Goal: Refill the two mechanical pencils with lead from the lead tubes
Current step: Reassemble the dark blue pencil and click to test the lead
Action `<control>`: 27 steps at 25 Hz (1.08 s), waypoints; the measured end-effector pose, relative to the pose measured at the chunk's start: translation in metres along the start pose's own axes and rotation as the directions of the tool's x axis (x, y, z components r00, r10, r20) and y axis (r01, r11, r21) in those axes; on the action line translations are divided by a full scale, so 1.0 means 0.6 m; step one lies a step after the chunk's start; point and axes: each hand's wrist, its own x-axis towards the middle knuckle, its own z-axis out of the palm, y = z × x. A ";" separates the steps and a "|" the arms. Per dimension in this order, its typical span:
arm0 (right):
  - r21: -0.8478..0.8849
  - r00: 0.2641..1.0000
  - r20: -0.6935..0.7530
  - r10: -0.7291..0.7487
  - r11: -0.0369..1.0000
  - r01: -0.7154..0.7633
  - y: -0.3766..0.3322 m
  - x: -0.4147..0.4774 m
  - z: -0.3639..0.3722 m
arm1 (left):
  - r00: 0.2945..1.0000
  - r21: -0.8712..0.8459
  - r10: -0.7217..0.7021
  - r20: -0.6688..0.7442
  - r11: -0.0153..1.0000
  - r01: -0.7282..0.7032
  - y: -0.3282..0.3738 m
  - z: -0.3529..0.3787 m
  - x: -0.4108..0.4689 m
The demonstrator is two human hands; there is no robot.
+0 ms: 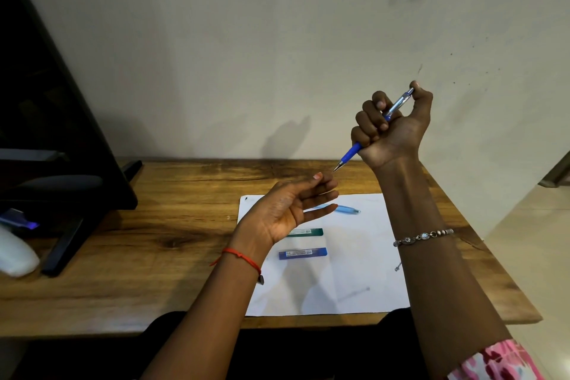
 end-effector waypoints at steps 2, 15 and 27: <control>0.007 1.000 -0.004 -0.001 1.000 0.001 0.000 0.001 -0.001 | 1.000 0.017 -0.006 -0.008 1.000 0.006 -0.001 -0.002 0.002; 0.009 1.000 -0.003 -0.003 1.000 0.003 0.000 0.001 -0.004 | 0.999 0.041 -0.024 -0.029 0.999 0.026 -0.003 -0.007 0.008; 0.015 1.000 -0.014 -0.013 1.000 0.013 0.001 -0.001 -0.003 | 1.000 0.021 -0.001 0.025 1.000 0.001 -0.005 -0.005 0.008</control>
